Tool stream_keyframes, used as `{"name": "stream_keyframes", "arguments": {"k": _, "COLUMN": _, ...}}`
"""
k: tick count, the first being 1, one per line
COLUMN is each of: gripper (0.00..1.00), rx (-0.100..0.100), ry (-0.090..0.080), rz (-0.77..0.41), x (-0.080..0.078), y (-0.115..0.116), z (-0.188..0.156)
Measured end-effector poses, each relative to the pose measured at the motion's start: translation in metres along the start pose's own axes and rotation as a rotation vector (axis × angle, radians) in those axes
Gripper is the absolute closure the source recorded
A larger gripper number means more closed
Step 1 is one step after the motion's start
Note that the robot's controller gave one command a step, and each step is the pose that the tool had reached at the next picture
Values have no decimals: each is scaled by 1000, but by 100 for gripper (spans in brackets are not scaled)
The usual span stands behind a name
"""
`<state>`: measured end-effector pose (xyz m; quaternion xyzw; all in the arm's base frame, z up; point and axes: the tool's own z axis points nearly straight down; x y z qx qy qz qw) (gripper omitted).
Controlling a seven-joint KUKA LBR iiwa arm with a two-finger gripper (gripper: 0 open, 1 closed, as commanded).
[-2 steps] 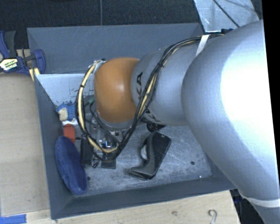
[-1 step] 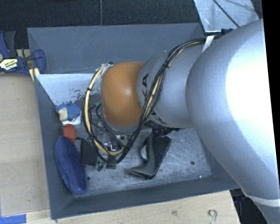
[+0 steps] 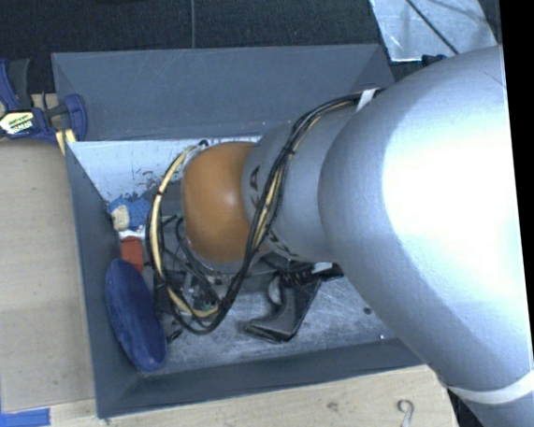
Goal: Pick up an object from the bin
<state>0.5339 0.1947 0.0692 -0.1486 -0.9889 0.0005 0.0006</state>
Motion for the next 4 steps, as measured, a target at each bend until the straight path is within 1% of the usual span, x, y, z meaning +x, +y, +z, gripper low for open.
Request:
{"name": "stream_keyframes", "arguments": {"k": 1, "gripper": 0, "rx": -1, "ry": 0, "rz": 0, "x": -1, "y": 0, "z": 0}}
{"name": "stream_keyframes", "arguments": {"k": 2, "gripper": 100, "rx": -2, "ry": -2, "rz": 1, "x": -1, "y": 0, "z": -1}}
{"name": "stream_keyframes", "arguments": {"k": 3, "gripper": 100, "rx": -4, "ry": -5, "rz": 3, "x": -3, "y": 0, "z": -19}}
{"name": "stream_keyframes", "arguments": {"k": 4, "gripper": 100, "rx": -4, "ry": -6, "rz": 4, "x": -5, "y": 0, "z": -45}}
